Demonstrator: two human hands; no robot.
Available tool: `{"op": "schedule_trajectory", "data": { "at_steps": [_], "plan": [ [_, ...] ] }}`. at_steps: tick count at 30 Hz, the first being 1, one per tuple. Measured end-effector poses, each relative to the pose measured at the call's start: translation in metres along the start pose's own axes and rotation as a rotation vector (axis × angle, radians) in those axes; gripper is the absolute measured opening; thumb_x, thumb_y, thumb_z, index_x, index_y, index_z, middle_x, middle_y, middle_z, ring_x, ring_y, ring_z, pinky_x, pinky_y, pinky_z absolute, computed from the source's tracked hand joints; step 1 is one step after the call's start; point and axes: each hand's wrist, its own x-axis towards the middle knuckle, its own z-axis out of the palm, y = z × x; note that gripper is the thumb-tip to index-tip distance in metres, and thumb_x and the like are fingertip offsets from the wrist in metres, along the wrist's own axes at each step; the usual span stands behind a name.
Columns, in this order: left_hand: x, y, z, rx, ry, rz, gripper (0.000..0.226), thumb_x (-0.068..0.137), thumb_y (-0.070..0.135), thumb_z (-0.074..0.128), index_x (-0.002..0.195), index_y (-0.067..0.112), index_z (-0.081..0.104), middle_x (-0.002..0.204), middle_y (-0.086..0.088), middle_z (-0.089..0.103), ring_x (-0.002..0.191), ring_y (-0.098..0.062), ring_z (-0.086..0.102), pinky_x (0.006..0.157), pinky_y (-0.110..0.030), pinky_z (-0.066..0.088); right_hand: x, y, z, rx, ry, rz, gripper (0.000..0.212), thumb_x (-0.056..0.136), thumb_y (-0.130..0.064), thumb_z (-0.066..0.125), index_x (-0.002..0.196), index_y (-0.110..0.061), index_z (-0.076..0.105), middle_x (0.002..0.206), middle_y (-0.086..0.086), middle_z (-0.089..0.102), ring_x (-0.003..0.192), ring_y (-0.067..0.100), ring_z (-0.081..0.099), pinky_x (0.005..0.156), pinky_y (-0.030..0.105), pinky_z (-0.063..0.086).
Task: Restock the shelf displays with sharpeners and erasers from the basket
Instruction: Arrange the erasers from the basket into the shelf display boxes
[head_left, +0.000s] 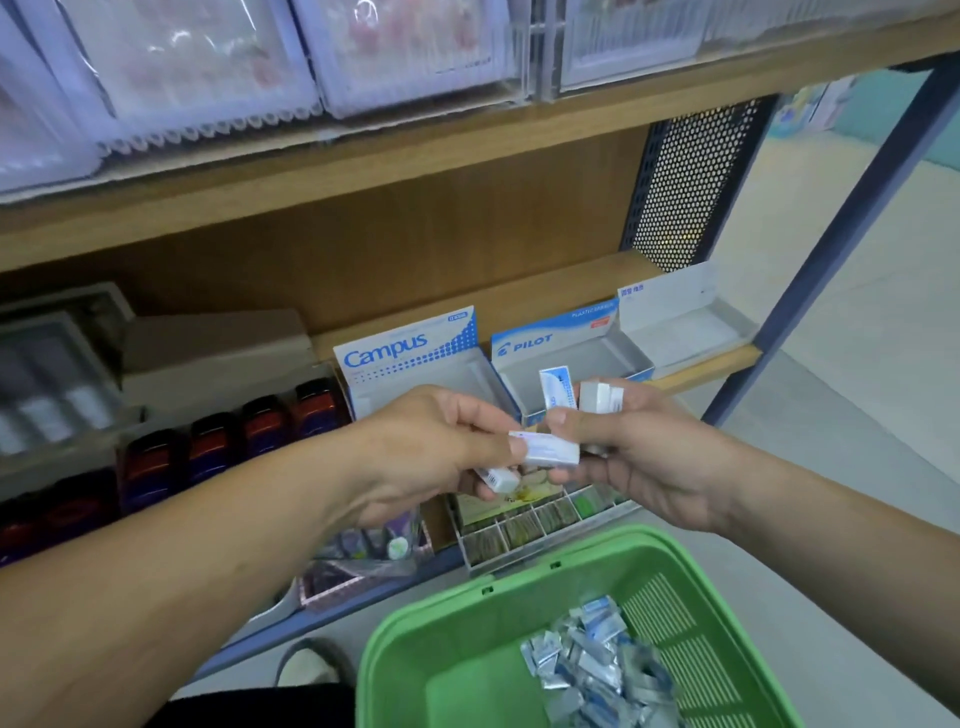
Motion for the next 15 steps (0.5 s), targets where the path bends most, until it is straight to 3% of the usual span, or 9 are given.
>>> {"op": "schedule_trajectory", "data": {
  "at_steps": [2, 5, 9, 10, 13, 15],
  "plan": [
    [-0.0008, -0.0019, -0.0028, 0.046, 0.014, 0.039, 0.024, 0.086, -0.004, 0.076, 0.109, -0.003, 0.068, 0.094, -0.023, 0.071, 0.081, -0.025, 0.065, 0.056, -0.025, 0.053, 0.0018, 0.0005, 0.0002, 0.045, 0.026, 0.049, 0.015, 0.094, -0.002, 0.067, 0.108, 0.001, 0.062, 0.098, 0.021, 0.072, 0.086, 0.032, 0.075, 0.066, 0.036, 0.063],
    [-0.0016, -0.0058, -0.0032, 0.344, 0.135, 0.193, 0.018, 0.084, 0.001, 0.080, 0.094, 0.013, 0.073, 0.091, -0.005, 0.074, 0.073, -0.008, 0.065, 0.063, -0.015, 0.051, 0.0012, 0.0036, -0.0009, 0.068, -0.019, 0.171, 0.022, 0.098, -0.001, 0.062, 0.119, 0.004, 0.059, 0.111, 0.026, 0.073, 0.089, 0.038, 0.076, 0.066, 0.036, 0.063],
    [-0.0023, -0.0061, 0.0004, 0.408, 0.144, 0.227, 0.026, 0.079, 0.005, 0.086, 0.096, 0.017, 0.070, 0.087, 0.004, 0.074, 0.063, -0.002, 0.061, 0.062, -0.012, 0.045, 0.0012, 0.0042, -0.0032, 0.042, 0.006, 0.065, 0.027, 0.091, 0.007, 0.067, 0.116, 0.004, 0.058, 0.105, 0.025, 0.073, 0.086, 0.036, 0.076, 0.066, 0.034, 0.063],
    [-0.0034, -0.0049, 0.0009, 0.392, 0.125, 0.196, 0.032, 0.078, 0.006, 0.087, 0.101, 0.019, 0.068, 0.088, 0.005, 0.075, 0.065, -0.005, 0.064, 0.065, -0.014, 0.047, 0.0018, 0.0038, -0.0043, 0.017, 0.034, 0.012, 0.026, 0.089, 0.009, 0.068, 0.111, 0.003, 0.057, 0.101, 0.025, 0.073, 0.085, 0.036, 0.075, 0.066, 0.034, 0.064],
    [-0.0033, -0.0038, 0.0005, 0.394, 0.088, 0.139, 0.048, 0.078, 0.014, 0.089, 0.115, 0.029, 0.064, 0.094, 0.001, 0.078, 0.092, -0.018, 0.074, 0.093, -0.027, 0.049, 0.0030, 0.0048, -0.0066, -0.143, 0.077, -0.132, 0.024, 0.088, 0.009, 0.070, 0.102, -0.003, 0.056, 0.104, 0.032, 0.070, 0.082, 0.040, 0.072, 0.074, 0.039, 0.064],
    [-0.0045, -0.0031, 0.0013, 0.386, 0.092, 0.137, 0.041, 0.081, 0.018, 0.087, 0.116, 0.028, 0.067, 0.095, -0.001, 0.077, 0.098, -0.021, 0.073, 0.095, -0.029, 0.049, 0.0028, 0.0064, -0.0073, -0.248, 0.080, -0.180, 0.023, 0.089, 0.007, 0.072, 0.100, -0.005, 0.054, 0.105, 0.031, 0.071, 0.079, 0.041, 0.071, 0.082, 0.047, 0.062]
  ]
}}
